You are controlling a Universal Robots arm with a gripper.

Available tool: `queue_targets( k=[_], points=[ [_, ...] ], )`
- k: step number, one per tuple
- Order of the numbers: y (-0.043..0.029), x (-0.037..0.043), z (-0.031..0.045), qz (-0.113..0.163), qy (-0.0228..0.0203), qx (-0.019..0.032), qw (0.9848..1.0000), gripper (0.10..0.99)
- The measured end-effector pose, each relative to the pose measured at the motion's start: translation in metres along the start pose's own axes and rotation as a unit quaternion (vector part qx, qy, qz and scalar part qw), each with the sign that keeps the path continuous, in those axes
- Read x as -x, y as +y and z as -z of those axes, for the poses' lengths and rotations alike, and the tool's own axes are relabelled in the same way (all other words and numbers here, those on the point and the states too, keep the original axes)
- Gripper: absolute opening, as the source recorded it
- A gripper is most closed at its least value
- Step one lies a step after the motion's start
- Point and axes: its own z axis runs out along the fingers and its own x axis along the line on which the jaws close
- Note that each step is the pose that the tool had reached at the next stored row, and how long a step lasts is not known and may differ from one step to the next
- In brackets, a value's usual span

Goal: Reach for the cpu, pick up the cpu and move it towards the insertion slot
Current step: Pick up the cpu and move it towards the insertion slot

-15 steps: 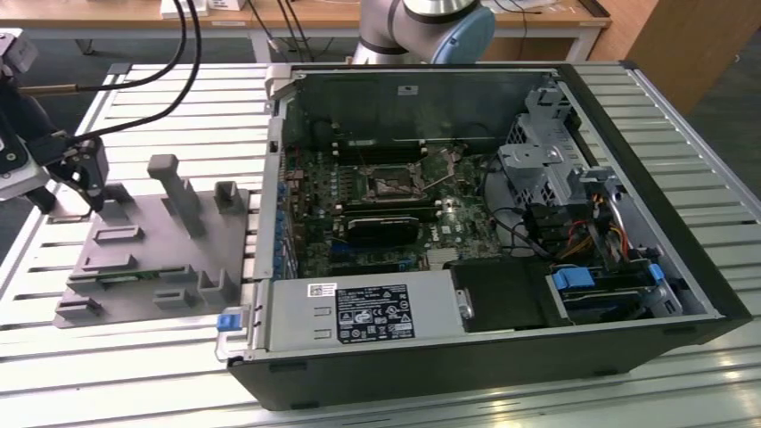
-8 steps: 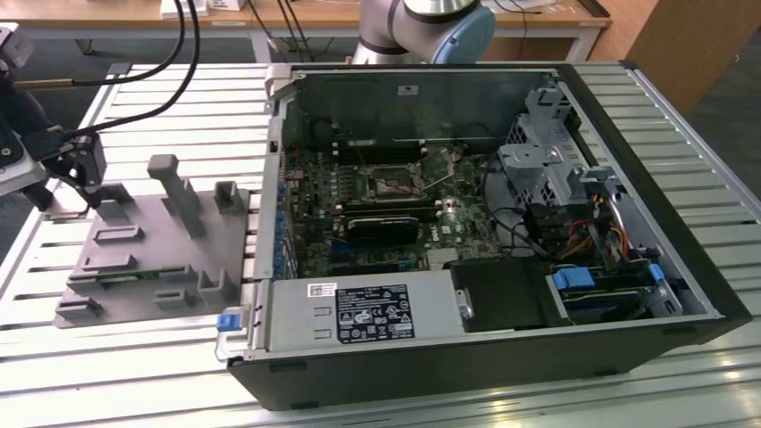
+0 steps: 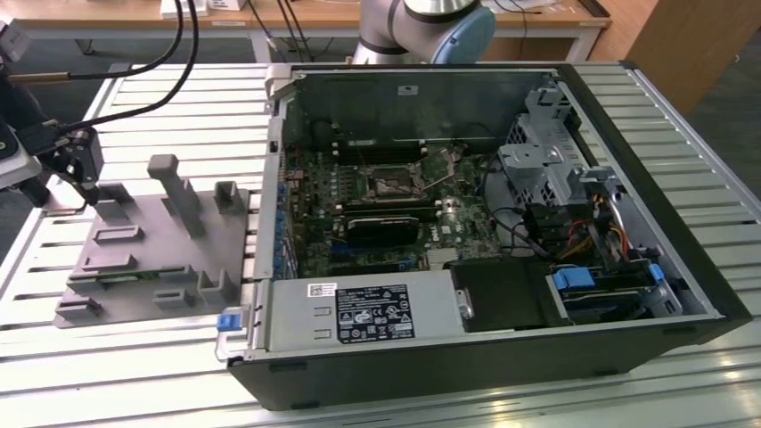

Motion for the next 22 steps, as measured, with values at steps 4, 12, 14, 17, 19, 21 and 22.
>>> queue_targets(
  k=[4, 12, 14, 17, 19, 21, 22],
  points=[
    [0.0001, 0.0000, 0.0014, 0.000, 0.0001, 0.0000, 1.0000, 0.545],
    [0.0006, -0.0001, 0.0066, 0.000, 0.0000, 0.0000, 1.0000, 0.545],
    [0.0007, -0.0001, 0.0077, 0.000, 0.0000, 0.0000, 1.0000, 0.545],
    [0.0008, -0.0001, 0.0090, 0.000, 0.0000, 0.0000, 1.0000, 0.545],
    [0.0009, -0.0002, 0.0099, 0.000, 0.0000, 0.0000, 1.0000, 0.545],
    [0.0010, -0.0002, 0.0107, 0.000, 0.0000, 0.0000, 1.0000, 0.545],
    [0.0010, -0.0002, 0.0112, 0.000, 0.0001, -0.0001, 1.0000, 0.545]
  ],
)
